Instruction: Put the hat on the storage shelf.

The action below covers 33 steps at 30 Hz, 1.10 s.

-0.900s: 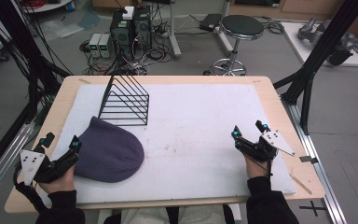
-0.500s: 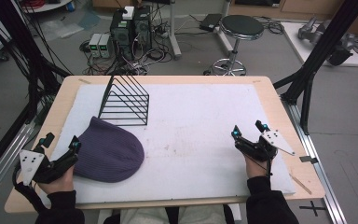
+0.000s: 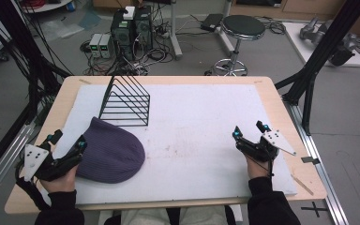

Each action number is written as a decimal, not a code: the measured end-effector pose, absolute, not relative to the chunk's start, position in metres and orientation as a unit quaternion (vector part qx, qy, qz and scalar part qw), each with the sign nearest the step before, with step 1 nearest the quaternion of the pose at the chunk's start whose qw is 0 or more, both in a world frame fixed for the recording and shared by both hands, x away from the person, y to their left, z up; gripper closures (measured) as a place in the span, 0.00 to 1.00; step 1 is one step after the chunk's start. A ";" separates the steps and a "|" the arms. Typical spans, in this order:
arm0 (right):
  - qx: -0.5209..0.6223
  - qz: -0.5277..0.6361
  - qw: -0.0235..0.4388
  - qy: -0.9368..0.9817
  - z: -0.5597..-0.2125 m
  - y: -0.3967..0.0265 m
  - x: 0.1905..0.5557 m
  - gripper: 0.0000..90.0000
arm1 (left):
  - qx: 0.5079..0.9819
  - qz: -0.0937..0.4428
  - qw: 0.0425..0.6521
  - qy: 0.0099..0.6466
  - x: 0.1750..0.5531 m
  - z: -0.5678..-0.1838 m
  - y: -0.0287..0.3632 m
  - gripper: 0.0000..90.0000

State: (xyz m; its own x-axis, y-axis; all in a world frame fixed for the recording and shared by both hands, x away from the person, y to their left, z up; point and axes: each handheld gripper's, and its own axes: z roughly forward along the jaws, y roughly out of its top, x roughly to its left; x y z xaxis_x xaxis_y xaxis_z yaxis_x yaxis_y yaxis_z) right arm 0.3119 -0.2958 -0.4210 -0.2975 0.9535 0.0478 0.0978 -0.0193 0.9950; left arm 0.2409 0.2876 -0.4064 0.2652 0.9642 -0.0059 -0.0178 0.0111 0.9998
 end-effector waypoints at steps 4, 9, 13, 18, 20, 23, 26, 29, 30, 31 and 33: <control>0.452 0.554 0.383 0.585 -0.421 -0.295 0.312 0.13 | 0.593 0.414 0.565 0.397 0.246 -0.405 0.280 0.23; 0.451 0.552 0.383 0.587 -0.421 -0.295 0.312 0.13 | 0.629 0.380 0.563 0.378 0.252 -0.407 0.270 0.23; 0.452 0.554 0.380 0.587 -0.422 -0.295 0.312 0.13 | 0.648 0.362 0.560 0.369 0.255 -0.407 0.267 0.23; 0.449 0.554 0.377 0.590 -0.422 -0.294 0.312 0.13 | 0.669 0.342 0.552 0.361 0.258 -0.408 0.262 0.23; 0.449 0.553 0.379 0.590 -0.422 -0.294 0.312 0.13 | 0.672 0.337 0.551 0.361 0.258 -0.408 0.261 0.23; 0.449 0.553 0.377 0.591 -0.422 -0.295 0.313 0.13 | 0.687 0.316 0.546 0.360 0.260 -0.408 0.259 0.24; 0.450 0.553 0.377 0.591 -0.422 -0.295 0.313 0.13 | 0.699 0.308 0.536 0.359 0.262 -0.407 0.257 0.23; 0.450 0.553 0.377 0.591 -0.422 -0.295 0.313 0.13 | 0.710 0.303 0.530 0.351 0.262 -0.405 0.254 0.23; 0.452 0.553 0.375 0.591 -0.422 -0.295 0.313 0.13 | 0.715 0.297 0.530 0.347 0.263 -0.405 0.252 0.23; 0.453 0.553 0.375 0.590 -0.422 -0.295 0.313 0.13 | 0.715 0.297 0.530 0.347 0.263 -0.405 0.252 0.23; 0.452 0.553 0.376 0.591 -0.422 -0.295 0.313 0.13 | 0.719 0.289 0.529 0.344 0.263 -0.405 0.251 0.23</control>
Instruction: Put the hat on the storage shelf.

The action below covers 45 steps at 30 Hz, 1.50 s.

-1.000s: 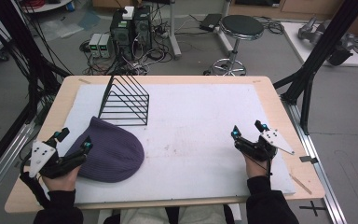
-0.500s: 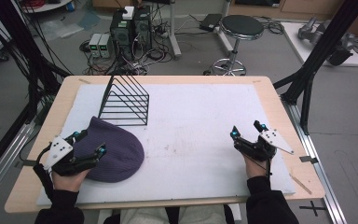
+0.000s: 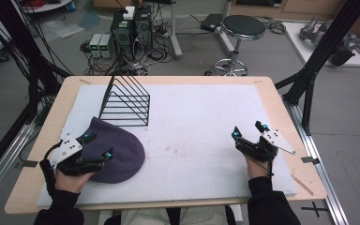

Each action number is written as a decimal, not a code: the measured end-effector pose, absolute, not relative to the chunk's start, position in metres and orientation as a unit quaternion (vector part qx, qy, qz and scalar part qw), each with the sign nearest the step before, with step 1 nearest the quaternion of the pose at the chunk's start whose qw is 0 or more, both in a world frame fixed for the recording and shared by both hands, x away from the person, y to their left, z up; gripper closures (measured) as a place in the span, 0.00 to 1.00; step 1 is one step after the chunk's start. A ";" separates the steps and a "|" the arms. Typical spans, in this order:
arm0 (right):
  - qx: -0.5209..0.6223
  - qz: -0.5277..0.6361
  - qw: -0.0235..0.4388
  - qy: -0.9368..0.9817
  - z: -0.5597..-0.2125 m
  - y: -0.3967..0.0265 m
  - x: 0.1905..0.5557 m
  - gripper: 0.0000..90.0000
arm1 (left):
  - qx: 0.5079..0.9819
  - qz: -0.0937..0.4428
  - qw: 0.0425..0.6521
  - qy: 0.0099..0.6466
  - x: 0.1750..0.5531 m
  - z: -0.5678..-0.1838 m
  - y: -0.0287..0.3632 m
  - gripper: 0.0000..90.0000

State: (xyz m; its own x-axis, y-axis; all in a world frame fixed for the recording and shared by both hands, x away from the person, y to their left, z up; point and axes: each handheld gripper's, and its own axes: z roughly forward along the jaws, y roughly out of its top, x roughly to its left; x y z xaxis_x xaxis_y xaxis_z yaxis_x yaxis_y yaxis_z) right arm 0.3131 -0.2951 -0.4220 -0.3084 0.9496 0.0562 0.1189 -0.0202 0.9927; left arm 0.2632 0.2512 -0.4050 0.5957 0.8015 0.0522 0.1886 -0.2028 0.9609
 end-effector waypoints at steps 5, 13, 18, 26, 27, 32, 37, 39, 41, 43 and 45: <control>0.452 0.552 0.376 0.591 -0.422 -0.295 0.313 0.13 | 0.740 0.268 0.514 0.341 0.266 -0.408 0.249 0.23; 0.452 0.553 0.375 0.591 -0.422 -0.296 0.314 0.13 | 0.758 0.245 0.509 0.328 0.268 -0.409 0.248 0.23; 0.452 0.552 0.373 0.593 -0.422 -0.296 0.314 0.13 | 0.775 0.227 0.498 0.317 0.269 -0.411 0.243 0.24; 0.452 0.553 0.373 0.593 -0.422 -0.295 0.314 0.13 | 0.802 0.191 0.488 0.287 0.269 -0.413 0.233 0.24; 0.451 0.553 0.372 0.593 -0.422 -0.295 0.314 0.13 | 0.807 0.185 0.484 0.284 0.269 -0.414 0.232 0.24; 0.451 0.554 0.368 0.595 -0.423 -0.295 0.314 0.13 | 0.823 0.170 0.467 0.275 0.271 -0.417 0.229 0.22; 0.450 0.553 0.368 0.597 -0.423 -0.295 0.315 0.13 | 0.840 0.148 0.451 0.263 0.271 -0.419 0.225 0.22; 0.450 0.554 0.367 0.596 -0.423 -0.295 0.314 0.13 | 0.848 0.138 0.441 0.259 0.271 -0.421 0.225 0.22; 0.451 0.554 0.367 0.595 -0.423 -0.295 0.314 0.13 | 0.861 0.127 0.422 0.256 0.272 -0.423 0.224 0.22; 0.449 0.553 0.367 0.598 -0.423 -0.295 0.314 0.13 | 0.865 0.124 0.413 0.257 0.273 -0.424 0.224 0.22; 0.446 0.551 0.371 0.599 -0.423 -0.295 0.315 0.13 | 0.869 0.124 0.405 0.255 0.273 -0.426 0.223 0.22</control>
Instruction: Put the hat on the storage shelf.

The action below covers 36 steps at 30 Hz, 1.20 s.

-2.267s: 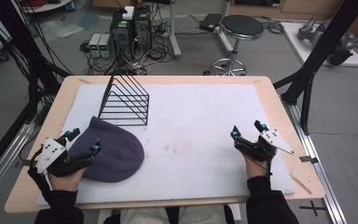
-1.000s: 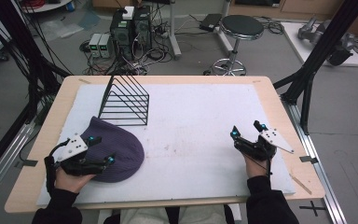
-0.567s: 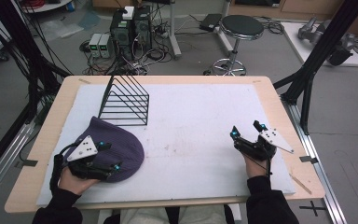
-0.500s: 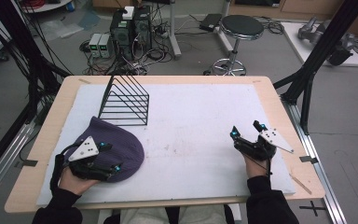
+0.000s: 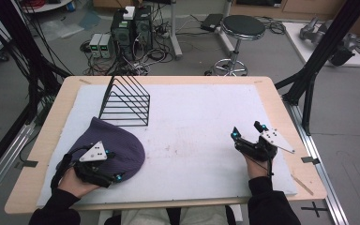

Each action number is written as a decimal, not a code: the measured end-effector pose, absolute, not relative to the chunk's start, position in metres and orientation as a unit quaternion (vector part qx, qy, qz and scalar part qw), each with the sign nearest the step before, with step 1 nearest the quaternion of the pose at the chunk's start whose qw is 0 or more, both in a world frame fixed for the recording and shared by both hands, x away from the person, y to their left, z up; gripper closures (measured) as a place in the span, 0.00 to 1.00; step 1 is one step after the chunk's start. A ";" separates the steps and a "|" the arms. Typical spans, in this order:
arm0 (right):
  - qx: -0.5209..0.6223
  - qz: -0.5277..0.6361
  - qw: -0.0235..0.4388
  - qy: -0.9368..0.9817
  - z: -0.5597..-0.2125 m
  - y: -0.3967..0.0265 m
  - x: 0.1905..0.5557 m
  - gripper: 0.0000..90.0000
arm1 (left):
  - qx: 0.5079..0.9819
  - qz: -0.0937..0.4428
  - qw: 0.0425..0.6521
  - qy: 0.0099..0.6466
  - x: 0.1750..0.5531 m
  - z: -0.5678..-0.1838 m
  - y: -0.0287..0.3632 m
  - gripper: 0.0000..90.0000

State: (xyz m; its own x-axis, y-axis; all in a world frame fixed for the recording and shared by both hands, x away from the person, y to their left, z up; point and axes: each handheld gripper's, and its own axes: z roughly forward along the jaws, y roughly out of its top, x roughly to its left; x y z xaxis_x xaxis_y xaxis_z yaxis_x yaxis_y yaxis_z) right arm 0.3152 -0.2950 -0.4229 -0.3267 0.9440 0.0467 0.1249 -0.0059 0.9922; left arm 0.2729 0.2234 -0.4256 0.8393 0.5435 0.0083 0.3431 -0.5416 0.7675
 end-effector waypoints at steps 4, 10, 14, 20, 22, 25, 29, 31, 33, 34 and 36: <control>0.447 0.551 0.369 0.600 -0.423 -0.294 0.314 0.13 | 0.875 0.118 0.395 0.252 0.273 -0.428 0.223 0.22; 0.450 0.550 0.370 0.598 -0.423 -0.295 0.314 0.13 | 0.883 0.110 0.386 0.244 0.273 -0.431 0.222 0.22; 0.450 0.550 0.371 0.598 -0.423 -0.295 0.314 0.13 | 0.888 0.103 0.378 0.240 0.273 -0.433 0.220 0.22; 0.450 0.549 0.371 0.599 -0.423 -0.295 0.314 0.13 | 0.893 0.097 0.366 0.243 0.274 -0.436 0.220 0.24; 0.451 0.548 0.371 0.599 -0.423 -0.295 0.314 0.13 | 0.893 0.099 0.364 0.244 0.274 -0.437 0.219 0.24; 0.450 0.548 0.372 0.599 -0.423 -0.295 0.314 0.13 | 0.896 0.107 0.359 0.237 0.273 -0.438 0.218 0.25; 0.449 0.548 0.372 0.600 -0.423 -0.295 0.315 0.13 | 0.898 0.113 0.355 0.233 0.273 -0.438 0.219 0.28; 0.452 0.548 0.367 0.600 -0.423 -0.295 0.315 0.13 | 0.897 0.118 0.356 0.235 0.273 -0.438 0.220 0.32; 0.449 0.549 0.369 0.601 -0.423 -0.295 0.315 0.13 | 0.895 0.119 0.357 0.239 0.273 -0.438 0.220 0.36; 0.451 0.550 0.366 0.600 -0.423 -0.295 0.314 0.13 | 0.896 0.120 0.355 0.239 0.273 -0.438 0.220 0.38; 0.449 0.550 0.369 0.600 -0.423 -0.295 0.314 0.13 | 0.894 0.123 0.356 0.242 0.273 -0.437 0.221 0.43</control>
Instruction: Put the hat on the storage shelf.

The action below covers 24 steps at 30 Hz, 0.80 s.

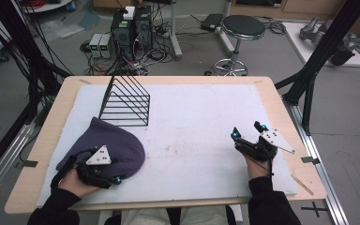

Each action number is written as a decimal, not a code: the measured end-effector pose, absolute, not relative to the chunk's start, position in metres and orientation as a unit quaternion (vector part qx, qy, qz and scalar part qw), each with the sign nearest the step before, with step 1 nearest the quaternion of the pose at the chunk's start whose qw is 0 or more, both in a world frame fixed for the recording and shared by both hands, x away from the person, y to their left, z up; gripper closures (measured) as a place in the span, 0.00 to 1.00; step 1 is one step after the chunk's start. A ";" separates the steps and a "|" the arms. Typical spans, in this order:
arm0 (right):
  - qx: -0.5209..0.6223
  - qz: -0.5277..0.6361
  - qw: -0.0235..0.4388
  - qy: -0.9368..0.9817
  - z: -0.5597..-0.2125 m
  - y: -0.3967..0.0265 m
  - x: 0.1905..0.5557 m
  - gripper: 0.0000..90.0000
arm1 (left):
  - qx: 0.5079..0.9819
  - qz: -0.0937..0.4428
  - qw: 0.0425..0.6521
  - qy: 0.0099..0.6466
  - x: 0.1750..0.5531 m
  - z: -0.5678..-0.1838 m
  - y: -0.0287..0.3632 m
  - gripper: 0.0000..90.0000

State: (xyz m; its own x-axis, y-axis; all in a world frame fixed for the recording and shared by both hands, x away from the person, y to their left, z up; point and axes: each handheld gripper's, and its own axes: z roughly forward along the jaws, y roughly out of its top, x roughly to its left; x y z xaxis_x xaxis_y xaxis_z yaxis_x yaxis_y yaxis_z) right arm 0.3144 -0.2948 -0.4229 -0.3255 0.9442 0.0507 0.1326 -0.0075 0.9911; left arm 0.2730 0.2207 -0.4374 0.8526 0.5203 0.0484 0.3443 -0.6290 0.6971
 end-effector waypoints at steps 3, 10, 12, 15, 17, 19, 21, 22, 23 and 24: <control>0.448 0.549 0.368 0.602 -0.423 -0.295 0.315 0.13 | 0.894 0.132 0.355 0.238 0.273 -0.437 0.221 0.53; 0.448 0.548 0.369 0.602 -0.424 -0.295 0.315 0.13 | 0.891 0.157 0.356 0.233 0.272 -0.437 0.221 0.72; 0.447 0.548 0.369 0.603 -0.423 -0.295 0.315 0.13 | 0.890 0.151 0.358 0.239 0.274 -0.436 0.222 0.74; 0.449 0.548 0.369 0.602 -0.423 -0.295 0.315 0.13 | 0.888 0.152 0.360 0.242 0.275 -0.436 0.223 0.77; 0.451 0.548 0.367 0.601 -0.423 -0.295 0.315 0.13 | 0.887 0.152 0.362 0.242 0.275 -0.436 0.223 0.79; 0.451 0.548 0.367 0.602 -0.423 -0.295 0.315 0.13 | 0.885 0.152 0.369 0.240 0.275 -0.437 0.226 0.79; 0.450 0.549 0.365 0.602 -0.423 -0.295 0.315 0.13 | 0.882 0.149 0.374 0.246 0.275 -0.437 0.227 0.80; 0.450 0.549 0.366 0.601 -0.423 -0.295 0.315 0.13 | 0.881 0.147 0.376 0.247 0.276 -0.437 0.228 0.81; 0.450 0.549 0.365 0.602 -0.423 -0.295 0.315 0.13 | 0.880 0.148 0.376 0.248 0.276 -0.437 0.228 0.81; 0.450 0.551 0.364 0.601 -0.423 -0.295 0.315 0.13 | 0.880 0.150 0.375 0.248 0.275 -0.437 0.228 0.81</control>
State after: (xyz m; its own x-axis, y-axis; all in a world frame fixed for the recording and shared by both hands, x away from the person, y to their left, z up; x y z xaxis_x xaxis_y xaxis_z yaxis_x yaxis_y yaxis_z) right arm 0.3148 -0.2947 -0.4232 -0.3292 0.9425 0.0580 0.1402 -0.0120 0.9901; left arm 0.2755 0.2276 -0.4368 0.8314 0.5501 0.0782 0.3248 -0.5954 0.7348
